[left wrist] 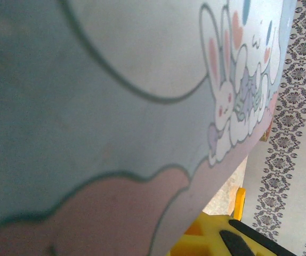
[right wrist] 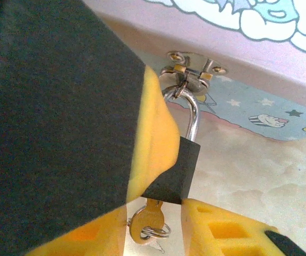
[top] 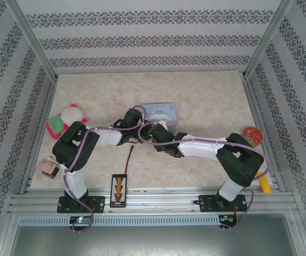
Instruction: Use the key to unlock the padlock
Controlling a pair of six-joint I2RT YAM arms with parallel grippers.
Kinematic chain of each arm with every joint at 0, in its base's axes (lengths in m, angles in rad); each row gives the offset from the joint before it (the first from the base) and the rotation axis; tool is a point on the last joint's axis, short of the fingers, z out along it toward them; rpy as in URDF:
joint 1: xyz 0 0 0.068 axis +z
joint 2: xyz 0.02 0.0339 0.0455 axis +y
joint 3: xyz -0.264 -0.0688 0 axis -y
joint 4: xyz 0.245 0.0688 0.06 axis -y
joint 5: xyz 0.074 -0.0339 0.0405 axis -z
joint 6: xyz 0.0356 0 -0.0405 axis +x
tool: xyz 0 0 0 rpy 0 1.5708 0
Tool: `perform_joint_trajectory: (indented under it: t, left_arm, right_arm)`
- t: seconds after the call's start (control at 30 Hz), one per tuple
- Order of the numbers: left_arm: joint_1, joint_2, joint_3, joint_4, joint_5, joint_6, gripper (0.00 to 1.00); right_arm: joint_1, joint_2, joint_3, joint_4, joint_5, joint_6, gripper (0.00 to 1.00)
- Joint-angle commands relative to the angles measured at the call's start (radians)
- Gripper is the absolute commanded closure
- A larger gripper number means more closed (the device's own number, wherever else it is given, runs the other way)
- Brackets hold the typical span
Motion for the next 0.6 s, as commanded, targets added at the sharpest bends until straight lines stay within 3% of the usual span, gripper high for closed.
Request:
perform_joint_trajectory:
  t: [0.0, 0.17, 0.23, 0.57]
  left_arm:
    - [0.012, 0.022, 0.022, -0.036, 0.021, -0.004, 1.0]
    - [0.012, 0.023, 0.023, -0.034, 0.026, -0.004, 1.0]
    - [0.012, 0.023, 0.023, -0.033, 0.027, -0.004, 1.0]
    - [0.011, 0.024, 0.009, -0.037, 0.041, -0.001, 1.0]
  right_arm:
    - [0.011, 0.026, 0.008, -0.018, 0.024, -0.001, 0.68]
    - [0.01, 0.04, 0.009, -0.002, 0.028, 0.001, 0.76]
    - [0.006, 0.044, 0.01, 0.009, 0.018, -0.002, 0.87]
    - [-0.056, 0.0, -0.026, 0.09, -0.096, 0.007, 0.97]
